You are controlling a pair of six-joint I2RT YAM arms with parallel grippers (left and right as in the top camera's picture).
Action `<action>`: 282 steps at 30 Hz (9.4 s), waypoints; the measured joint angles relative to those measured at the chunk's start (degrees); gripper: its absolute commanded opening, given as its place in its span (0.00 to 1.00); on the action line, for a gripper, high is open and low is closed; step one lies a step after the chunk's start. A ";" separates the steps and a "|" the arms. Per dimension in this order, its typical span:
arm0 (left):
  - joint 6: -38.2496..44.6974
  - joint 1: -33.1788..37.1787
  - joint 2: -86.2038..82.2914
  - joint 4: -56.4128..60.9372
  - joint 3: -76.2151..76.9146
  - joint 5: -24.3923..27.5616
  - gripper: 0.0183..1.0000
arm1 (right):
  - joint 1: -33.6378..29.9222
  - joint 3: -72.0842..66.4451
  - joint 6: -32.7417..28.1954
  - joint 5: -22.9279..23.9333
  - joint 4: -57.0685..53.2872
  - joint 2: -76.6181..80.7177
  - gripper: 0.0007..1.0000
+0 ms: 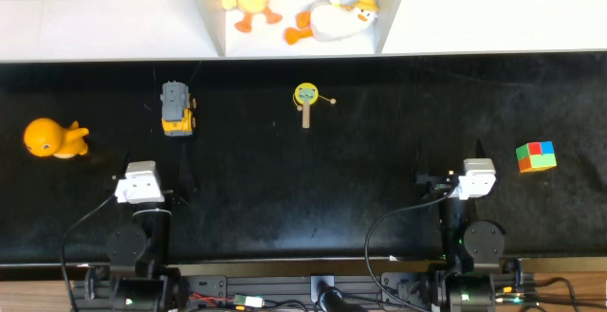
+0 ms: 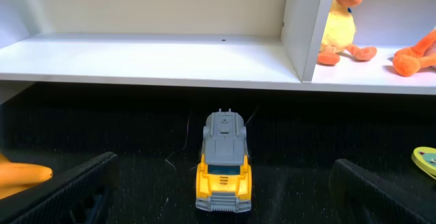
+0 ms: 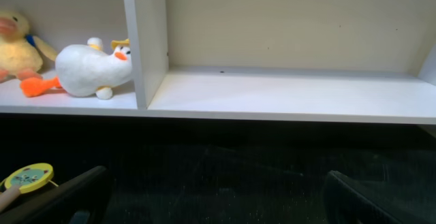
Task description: Store Toys
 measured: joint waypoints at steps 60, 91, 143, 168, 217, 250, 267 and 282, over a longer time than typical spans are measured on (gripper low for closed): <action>-10.14 0.22 19.63 -57.72 46.82 -3.19 1.00 | 0.00 0.00 0.00 0.02 0.00 0.00 1.00; -18.23 20.28 37.73 -56.48 52.52 -11.63 0.99 | 0.00 0.00 0.02 0.02 -0.02 0.00 1.00; 37.13 56.41 64.54 -41.94 52.54 27.87 1.00 | 0.00 0.00 0.00 0.00 -0.02 0.00 0.99; 37.51 56.41 76.41 -27.76 52.57 27.15 1.00 | 0.00 0.00 0.02 0.02 -0.02 0.00 1.00; 38.36 56.19 83.38 -19.67 52.59 36.30 0.14 | 0.00 0.00 0.00 0.00 -0.04 0.00 1.00; 9.33 42.32 75.71 6.08 53.66 34.21 0.04 | 0.00 0.00 0.00 0.02 -0.04 0.00 1.00; 8.28 42.10 88.61 3.78 63.21 32.92 0.04 | 0.00 0.00 0.00 0.02 -0.04 0.00 1.00; 8.76 36.72 88.87 2.99 63.49 25.81 0.05 | 0.00 0.00 0.04 0.02 -0.04 0.00 1.00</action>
